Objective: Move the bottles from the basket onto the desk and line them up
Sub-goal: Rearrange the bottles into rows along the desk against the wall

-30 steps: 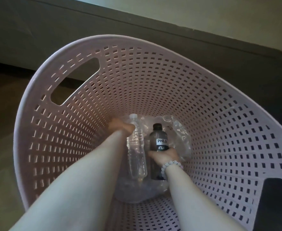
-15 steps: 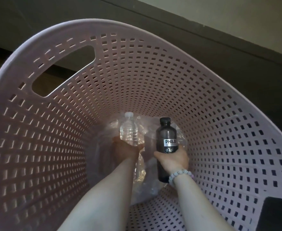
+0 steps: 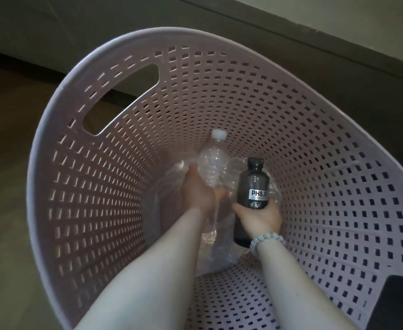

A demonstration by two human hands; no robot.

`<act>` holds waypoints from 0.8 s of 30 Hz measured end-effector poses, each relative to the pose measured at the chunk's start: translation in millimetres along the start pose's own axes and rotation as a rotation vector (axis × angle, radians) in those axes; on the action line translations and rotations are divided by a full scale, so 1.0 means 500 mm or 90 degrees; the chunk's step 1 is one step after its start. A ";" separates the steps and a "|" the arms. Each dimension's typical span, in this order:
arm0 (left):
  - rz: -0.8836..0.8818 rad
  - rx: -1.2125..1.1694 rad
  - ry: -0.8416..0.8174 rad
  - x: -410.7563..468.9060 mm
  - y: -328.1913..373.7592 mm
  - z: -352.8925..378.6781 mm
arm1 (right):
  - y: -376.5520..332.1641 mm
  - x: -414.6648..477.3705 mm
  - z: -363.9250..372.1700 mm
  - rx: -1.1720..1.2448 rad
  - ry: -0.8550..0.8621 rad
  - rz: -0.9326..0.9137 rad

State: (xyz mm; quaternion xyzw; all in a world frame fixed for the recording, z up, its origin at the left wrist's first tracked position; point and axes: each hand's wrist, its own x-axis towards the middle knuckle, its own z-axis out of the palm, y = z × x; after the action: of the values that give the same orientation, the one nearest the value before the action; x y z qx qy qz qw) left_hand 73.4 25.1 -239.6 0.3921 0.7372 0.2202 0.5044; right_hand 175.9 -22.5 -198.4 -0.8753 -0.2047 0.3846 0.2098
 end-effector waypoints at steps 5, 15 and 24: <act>0.067 0.024 0.012 -0.096 0.112 -0.088 | -0.069 -0.097 -0.064 0.079 0.008 0.025; 0.155 0.011 -0.009 -0.359 0.438 -0.307 | -0.346 -0.368 -0.320 0.195 0.013 -0.021; 0.257 -0.019 -0.034 -0.608 0.843 -0.542 | -0.639 -0.648 -0.668 0.251 0.018 -0.129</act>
State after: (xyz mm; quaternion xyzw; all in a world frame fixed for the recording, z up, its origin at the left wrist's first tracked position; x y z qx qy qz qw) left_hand 31.0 52.2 344.4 0.5300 0.6265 0.3171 0.4755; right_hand 165.5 4.0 365.2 -0.7977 -0.2092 0.3821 0.4170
